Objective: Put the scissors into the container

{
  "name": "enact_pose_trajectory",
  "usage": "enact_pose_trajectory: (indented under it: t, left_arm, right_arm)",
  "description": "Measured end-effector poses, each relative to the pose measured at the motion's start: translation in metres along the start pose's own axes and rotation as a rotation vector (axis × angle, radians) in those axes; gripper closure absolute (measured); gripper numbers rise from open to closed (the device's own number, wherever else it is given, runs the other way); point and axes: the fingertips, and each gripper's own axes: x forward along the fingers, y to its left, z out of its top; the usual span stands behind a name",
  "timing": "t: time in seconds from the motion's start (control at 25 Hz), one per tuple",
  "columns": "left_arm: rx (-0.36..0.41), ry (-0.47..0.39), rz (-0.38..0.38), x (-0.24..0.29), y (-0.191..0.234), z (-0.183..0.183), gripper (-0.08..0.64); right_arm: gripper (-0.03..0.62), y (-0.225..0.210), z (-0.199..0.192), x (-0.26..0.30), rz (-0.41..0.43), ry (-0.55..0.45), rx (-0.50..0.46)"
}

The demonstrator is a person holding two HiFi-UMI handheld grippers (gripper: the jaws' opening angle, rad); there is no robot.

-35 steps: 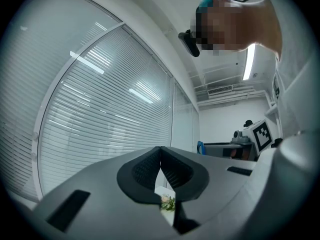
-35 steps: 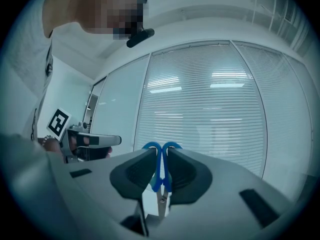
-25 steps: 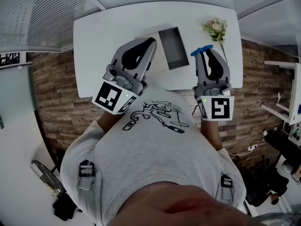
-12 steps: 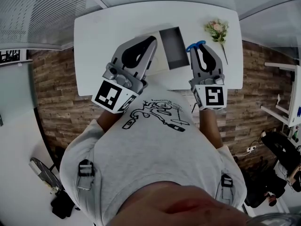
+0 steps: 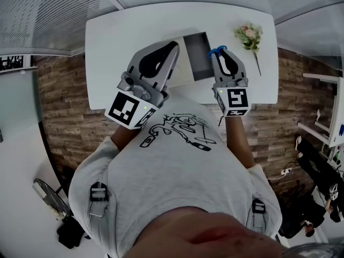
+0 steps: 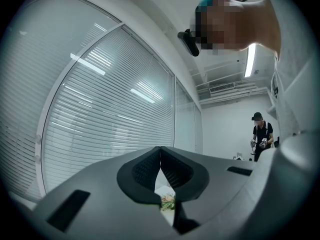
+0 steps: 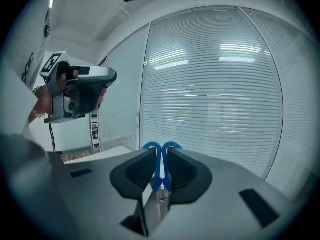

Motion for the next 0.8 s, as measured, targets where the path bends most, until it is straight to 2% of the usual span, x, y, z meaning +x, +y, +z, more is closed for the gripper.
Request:
enact_pose_trajectory:
  t: [0.8]
  left_arm:
    - [-0.012,-0.001,0.012,0.0,0.013,-0.002,0.54]
  right_arm:
    - [0.515,0.01,-0.077,0.056,0.073,0.162,-0.017]
